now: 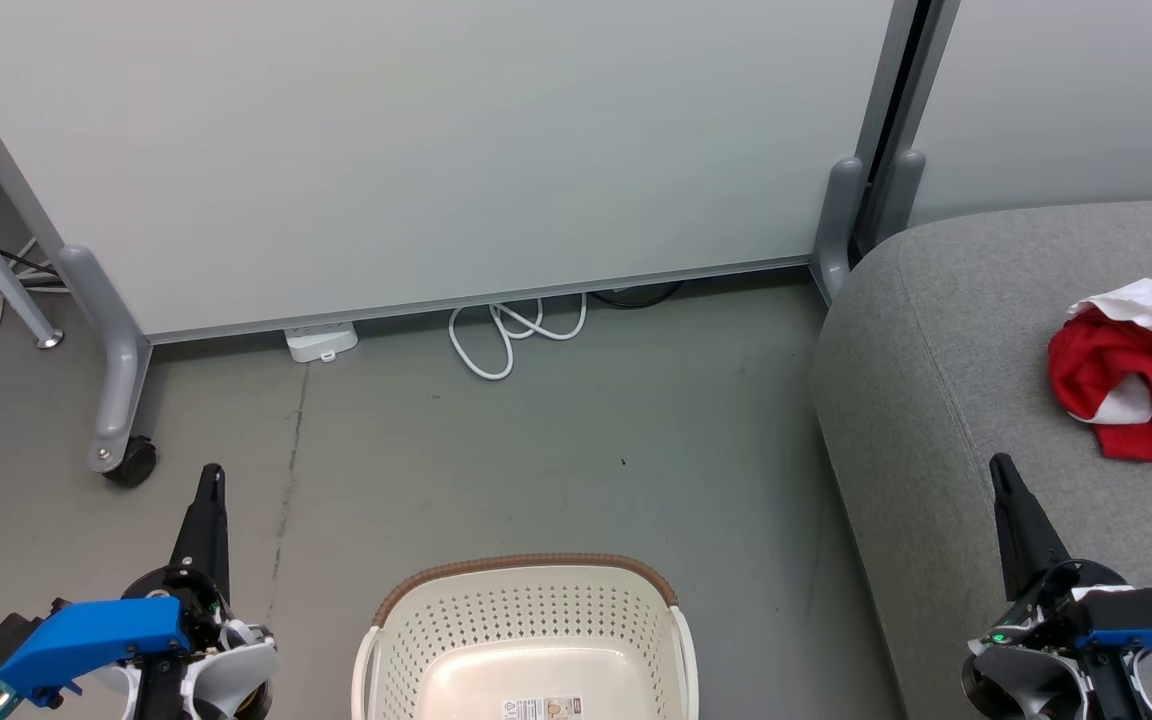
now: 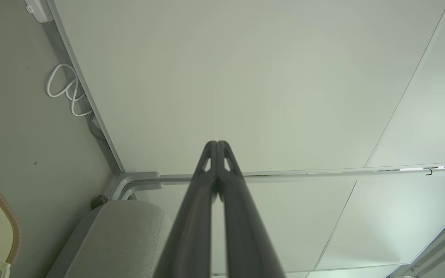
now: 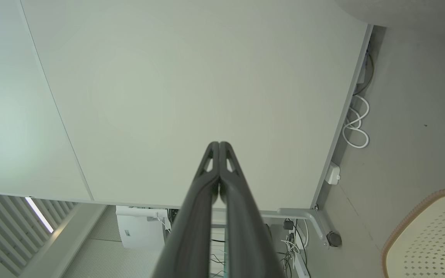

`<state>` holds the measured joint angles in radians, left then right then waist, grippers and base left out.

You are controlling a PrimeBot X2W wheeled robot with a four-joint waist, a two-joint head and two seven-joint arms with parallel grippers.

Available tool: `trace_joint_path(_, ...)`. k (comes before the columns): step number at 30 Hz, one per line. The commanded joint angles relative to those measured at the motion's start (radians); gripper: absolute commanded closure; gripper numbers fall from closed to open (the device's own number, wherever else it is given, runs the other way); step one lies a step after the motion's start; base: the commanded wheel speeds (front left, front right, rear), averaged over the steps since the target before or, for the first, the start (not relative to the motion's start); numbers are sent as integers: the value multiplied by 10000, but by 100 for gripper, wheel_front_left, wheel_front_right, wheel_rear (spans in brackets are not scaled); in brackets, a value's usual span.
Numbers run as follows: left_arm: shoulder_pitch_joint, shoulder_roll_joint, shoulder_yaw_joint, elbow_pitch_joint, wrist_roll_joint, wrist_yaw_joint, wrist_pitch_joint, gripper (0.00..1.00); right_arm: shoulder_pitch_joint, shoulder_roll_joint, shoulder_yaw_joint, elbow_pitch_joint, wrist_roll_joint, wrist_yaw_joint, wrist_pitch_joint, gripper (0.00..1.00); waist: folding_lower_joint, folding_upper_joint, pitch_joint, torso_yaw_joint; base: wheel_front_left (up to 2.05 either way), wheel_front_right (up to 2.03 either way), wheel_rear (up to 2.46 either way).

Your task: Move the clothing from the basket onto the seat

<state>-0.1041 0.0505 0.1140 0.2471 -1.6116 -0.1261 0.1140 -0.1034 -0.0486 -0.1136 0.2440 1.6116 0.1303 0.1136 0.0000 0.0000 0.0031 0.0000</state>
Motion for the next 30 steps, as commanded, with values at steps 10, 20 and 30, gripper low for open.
trace_joint_path(10,-96,-6,21,-36,-26,-87,37,100,-106,-30,-11,18,27,7,44,100,0,0,0,0,0,0,0)
trace_joint_path(20,-96,-6,20,-37,-26,-86,36,100,-106,-30,-11,18,27,7,43,100,0,0,0,0,0,0,0)
trace_joint_path(30,-96,-6,20,-37,-27,-66,36,100,-106,-30,-10,18,27,8,43,100,0,0,0,0,0,0,0)
